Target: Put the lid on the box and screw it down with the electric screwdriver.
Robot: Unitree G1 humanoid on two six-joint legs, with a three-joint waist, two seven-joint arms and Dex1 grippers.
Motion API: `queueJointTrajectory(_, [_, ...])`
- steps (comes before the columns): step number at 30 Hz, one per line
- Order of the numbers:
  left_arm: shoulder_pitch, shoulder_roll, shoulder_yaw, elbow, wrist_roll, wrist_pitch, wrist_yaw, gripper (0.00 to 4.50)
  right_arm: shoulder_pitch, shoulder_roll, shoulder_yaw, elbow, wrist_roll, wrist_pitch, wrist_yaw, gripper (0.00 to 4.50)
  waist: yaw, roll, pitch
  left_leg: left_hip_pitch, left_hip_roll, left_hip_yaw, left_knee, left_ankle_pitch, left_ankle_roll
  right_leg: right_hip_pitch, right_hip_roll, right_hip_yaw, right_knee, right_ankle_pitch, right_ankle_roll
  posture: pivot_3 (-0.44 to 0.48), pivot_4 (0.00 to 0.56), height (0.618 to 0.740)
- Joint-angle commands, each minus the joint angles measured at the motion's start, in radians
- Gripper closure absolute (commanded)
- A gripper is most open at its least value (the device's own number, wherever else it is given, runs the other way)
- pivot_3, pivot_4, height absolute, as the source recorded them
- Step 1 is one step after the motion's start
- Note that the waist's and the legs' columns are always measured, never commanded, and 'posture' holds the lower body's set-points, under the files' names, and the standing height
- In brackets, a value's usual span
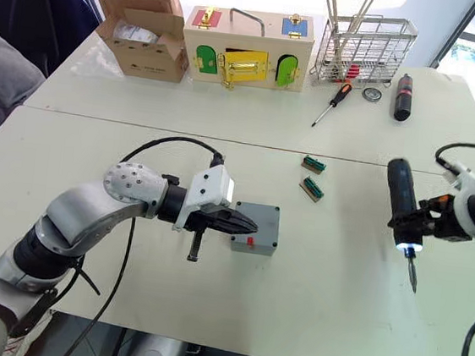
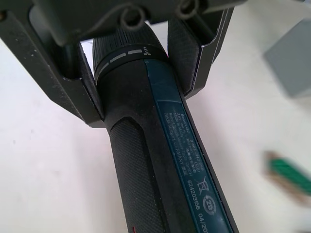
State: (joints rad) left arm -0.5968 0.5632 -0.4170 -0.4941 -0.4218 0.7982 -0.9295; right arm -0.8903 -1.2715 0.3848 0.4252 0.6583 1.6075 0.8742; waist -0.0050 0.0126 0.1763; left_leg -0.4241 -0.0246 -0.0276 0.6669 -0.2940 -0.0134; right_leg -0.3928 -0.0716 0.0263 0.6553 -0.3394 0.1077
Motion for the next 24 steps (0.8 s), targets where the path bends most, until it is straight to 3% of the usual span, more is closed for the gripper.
queueJointTrajectory(1, [0.014,-0.006,0.007,-0.067,-0.004,0.007,0.027,4.50,-0.036,-0.012,-0.008,0.036,-0.047,0.006,0.024,2.74,0.002,0.000,0.000,-0.004,0.000,0.000,0.001,0.000,0.000,-0.004,0.000,0.000,0.003,0.000,0.000,0.000,0.150,0.740])
queueJointTrajectory(10, [0.052,-0.028,0.004,-0.093,-0.008,0.035,0.078,4.50,0.026,0.016,-0.005,0.065,-0.118,-0.020,0.040,2.74,0.015,0.000,0.000,-0.002,0.000,0.001,0.003,0.003,-0.002,-0.005,0.000,-0.001,0.010,0.000,0.000,0.000,0.150,0.740])
queueJointTrajectory(16, [0.041,-0.023,-0.046,-0.052,0.067,-0.012,0.092,4.50,0.117,0.032,-0.030,0.013,-0.133,-0.057,0.041,2.74,0.016,-0.005,-0.002,-0.001,0.000,0.000,0.003,0.003,-0.001,-0.004,0.000,-0.002,0.010,0.000,0.000,0.000,0.150,0.740])
queueJointTrajectory(18, [0.042,-0.028,-0.046,-0.054,0.067,-0.012,0.094,4.50,0.146,0.035,-0.046,-0.007,-0.140,-0.063,0.040,1.68,0.016,-0.009,-0.004,-0.001,0.000,0.000,0.004,0.003,-0.001,-0.003,0.000,-0.002,0.010,0.000,0.000,0.000,0.150,0.740])
queueJointTrajectory(21, [0.050,-0.024,-0.040,-0.062,0.067,-0.009,0.089,4.50,0.179,0.028,-0.071,-0.044,-0.148,-0.073,0.044,0.51,0.016,-0.013,-0.007,-0.001,0.000,-0.001,0.006,0.003,-0.001,-0.001,0.000,-0.002,0.010,0.000,0.000,0.000,0.150,0.740])
queueJointTrajectory(22, [0.051,-0.021,-0.039,-0.063,0.068,-0.010,0.087,4.50,0.189,0.024,-0.079,-0.058,-0.149,-0.078,0.047,0.17,0.017,-0.013,-0.007,-0.001,0.000,-0.002,0.008,0.002,0.000,0.000,0.000,-0.002,0.010,0.000,0.000,0.000,0.150,0.740])
queueJointTrajectory(24, [0.051,-0.015,-0.041,-0.064,0.074,-0.014,0.084,4.50,0.204,0.019,-0.099,-0.089,-0.144,-0.073,0.051,0.04,0.018,-0.014,-0.007,-0.001,0.000,-0.002,0.012,0.001,0.002,0.002,0.000,-0.003,0.010,0.000,0.000,0.000,0.150,0.740])
